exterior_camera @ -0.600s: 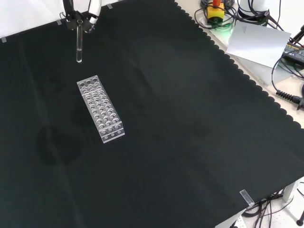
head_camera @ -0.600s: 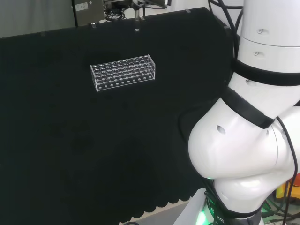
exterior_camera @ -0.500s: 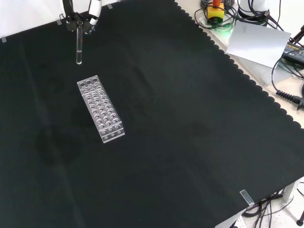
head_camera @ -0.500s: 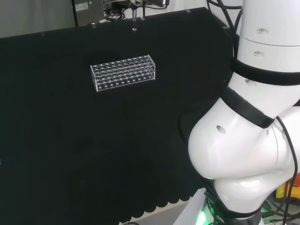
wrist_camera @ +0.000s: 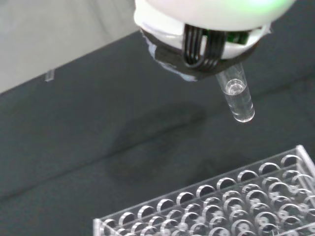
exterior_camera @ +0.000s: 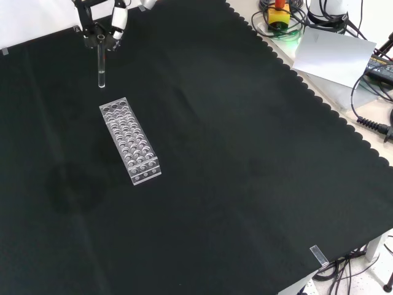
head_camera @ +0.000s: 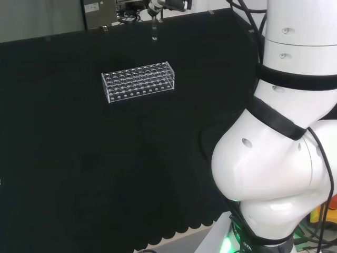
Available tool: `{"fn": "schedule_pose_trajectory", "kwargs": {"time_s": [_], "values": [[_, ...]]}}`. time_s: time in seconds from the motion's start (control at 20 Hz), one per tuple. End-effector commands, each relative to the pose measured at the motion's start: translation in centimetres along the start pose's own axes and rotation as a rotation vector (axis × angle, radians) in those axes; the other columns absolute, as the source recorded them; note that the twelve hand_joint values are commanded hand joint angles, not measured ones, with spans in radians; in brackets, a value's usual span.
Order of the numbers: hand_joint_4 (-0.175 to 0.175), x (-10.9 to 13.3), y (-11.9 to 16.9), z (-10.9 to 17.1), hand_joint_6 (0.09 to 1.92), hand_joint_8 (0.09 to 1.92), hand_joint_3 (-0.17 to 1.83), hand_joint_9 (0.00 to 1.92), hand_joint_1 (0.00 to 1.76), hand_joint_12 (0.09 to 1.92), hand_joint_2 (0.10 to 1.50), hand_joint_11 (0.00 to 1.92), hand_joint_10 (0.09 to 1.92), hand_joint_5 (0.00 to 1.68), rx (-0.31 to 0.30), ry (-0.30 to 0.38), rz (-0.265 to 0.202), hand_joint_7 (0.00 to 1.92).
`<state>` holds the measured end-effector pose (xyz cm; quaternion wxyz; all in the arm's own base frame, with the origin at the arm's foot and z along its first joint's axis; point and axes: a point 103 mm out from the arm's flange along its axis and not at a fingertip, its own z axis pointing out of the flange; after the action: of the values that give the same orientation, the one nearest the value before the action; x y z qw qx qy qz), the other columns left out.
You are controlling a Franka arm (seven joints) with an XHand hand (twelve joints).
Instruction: Put the test tube back in the rack.
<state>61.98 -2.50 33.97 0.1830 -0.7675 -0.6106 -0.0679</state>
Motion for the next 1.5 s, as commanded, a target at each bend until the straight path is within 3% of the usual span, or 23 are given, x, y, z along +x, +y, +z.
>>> {"fn": "schedule_pose_trajectory", "kwargs": {"time_s": [0.05, 0.95, 1.5], "values": [[-0.175, -2.0, 0.6, 0.7, 0.09, 0.55, 0.58, 1.32, 1.44, 0.88, 0.66, 1.27, 0.69, 1.41, 0.015, -0.038, 0.036, 1.43], [-0.175, -5.3, 1.8, 4.4, 0.09, 0.56, 0.58, 1.32, 1.44, 0.88, 0.65, 1.27, 0.70, 1.41, 0.073, -0.036, 0.093, 1.43], [-0.175, -5.0, 2.4, 6.5, 0.09, 0.56, 0.58, 1.32, 1.44, 0.88, 0.65, 1.27, 0.70, 1.42, 0.111, -0.014, 0.094, 1.43]]}}
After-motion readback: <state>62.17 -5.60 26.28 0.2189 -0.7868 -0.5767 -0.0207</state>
